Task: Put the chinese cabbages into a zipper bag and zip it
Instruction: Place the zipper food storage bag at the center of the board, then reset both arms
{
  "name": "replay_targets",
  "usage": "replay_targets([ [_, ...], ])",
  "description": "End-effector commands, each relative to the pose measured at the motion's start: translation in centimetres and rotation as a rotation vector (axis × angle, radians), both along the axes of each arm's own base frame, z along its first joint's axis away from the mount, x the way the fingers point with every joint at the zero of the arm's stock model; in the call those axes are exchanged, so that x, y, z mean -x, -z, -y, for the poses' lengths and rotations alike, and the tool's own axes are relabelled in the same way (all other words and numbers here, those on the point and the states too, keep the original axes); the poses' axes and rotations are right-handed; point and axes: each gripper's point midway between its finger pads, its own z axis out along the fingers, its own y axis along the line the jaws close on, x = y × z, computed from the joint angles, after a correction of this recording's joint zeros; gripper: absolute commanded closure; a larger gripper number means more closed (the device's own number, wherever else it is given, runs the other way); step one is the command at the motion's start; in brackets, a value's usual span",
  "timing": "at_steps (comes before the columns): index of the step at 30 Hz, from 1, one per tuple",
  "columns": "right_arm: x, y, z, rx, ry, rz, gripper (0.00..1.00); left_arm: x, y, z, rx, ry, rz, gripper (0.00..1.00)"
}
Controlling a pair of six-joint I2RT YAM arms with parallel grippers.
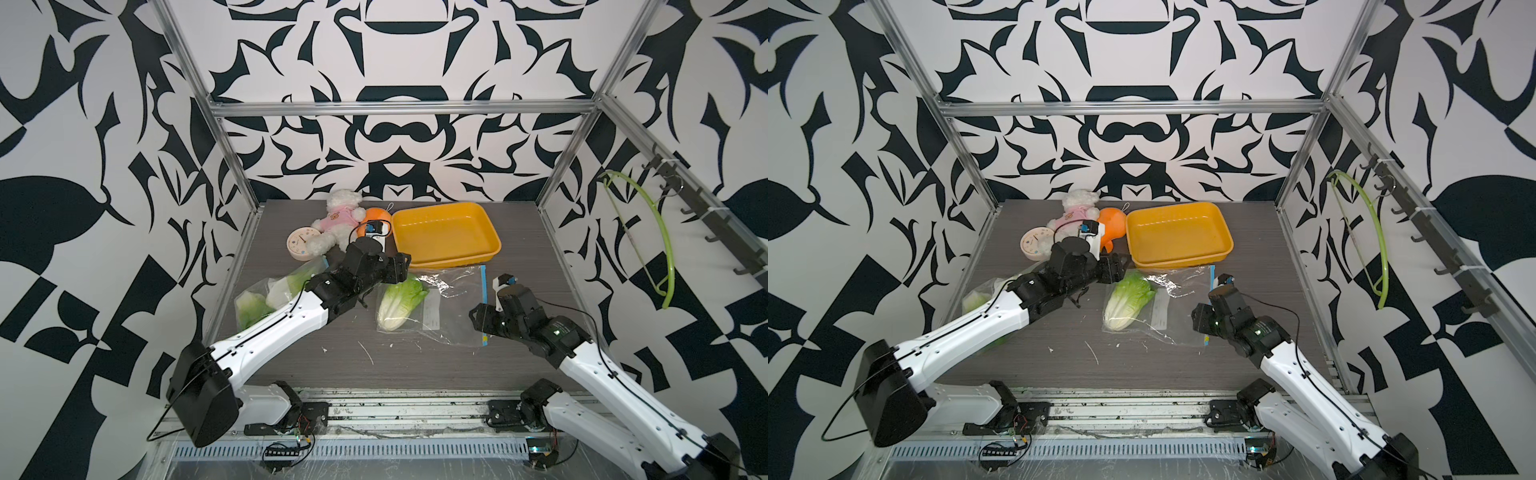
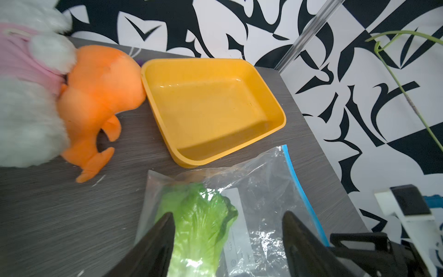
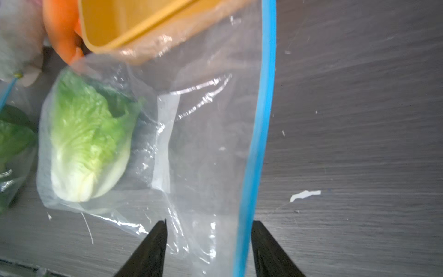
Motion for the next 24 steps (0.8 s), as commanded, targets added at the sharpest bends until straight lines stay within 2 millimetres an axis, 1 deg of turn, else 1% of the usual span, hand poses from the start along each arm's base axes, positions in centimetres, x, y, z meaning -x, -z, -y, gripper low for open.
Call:
replay_targets([
  [1,-1.6,-4.7,1.6,0.103,0.019,0.13,0.21,-0.3,-0.5,-6.1,-0.127,-0.163,0.044,0.16],
  [2,-1.9,-5.6,2.4,0.143,0.035,0.162,0.11,-0.4,-0.7,-8.1,-0.141,-0.213,0.045,0.1],
  [3,-2.3,-6.6,3.1,0.184,0.052,0.19,0.04,-0.6,-0.9,-10.3,-0.156,-0.274,0.044,0.05],
  [4,-2.5,-7.2,3.9,0.223,0.074,0.211,0.01,-0.9,-1.0,-12.6,-0.174,-0.346,0.047,0.01],
  [6,-3.2,-8.3,6.1,0.331,0.144,0.256,0.01,-1.3,-1.2,-17.8,-0.211,-0.496,0.055,0.01],
  [8,-4.0,-8.6,8.0,0.43,0.214,0.279,0.01,-1.6,-1.1,-22.6,-0.22,-0.636,0.042,0.01],
  [9,-4.5,-8.6,8.8,0.478,0.238,0.289,0.0,-1.8,-0.7,-25.1,-0.222,-0.703,0.033,0.01],
  [10,-5.0,-8.4,9.3,0.511,0.258,0.294,0.01,-2.1,-0.3,-27.0,-0.224,-0.756,0.024,0.01],
  [12,-6.3,-7.8,10.6,0.571,0.296,0.298,0.0,-2.7,1.6,-31.0,-0.238,-0.861,-0.017,0.01],
  [13,-6.8,-7.5,11.1,0.59,0.311,0.298,0.01,-2.8,2.3,-32.5,-0.246,-0.901,-0.031,0.01],
  [15,-8.0,-6.3,13.0,0.619,0.378,0.286,0.0,-3.2,3.9,-35.5,-0.254,-0.993,-0.023,0.01],
  [17,-9.1,-4.6,14.6,0.603,0.424,0.271,0.0,-3.9,5.6,-37.1,-0.244,-1.032,0.02,0.01],
  [19,-10.3,-2.9,15.8,0.596,0.447,0.253,0.01,-4.4,7.8,-37.7,-0.279,-1.029,0.041,0.01],
  [22,-12.0,-0.8,16.2,0.632,0.43,0.252,0.0,-5.1,10.0,-37.5,-0.328,-0.99,0.051,0.01],
  [24,-12.7,1.3,16.8,0.648,0.437,0.241,0.0,-5.6,11.4,-37.0,-0.321,-0.955,0.084,0.01],
])
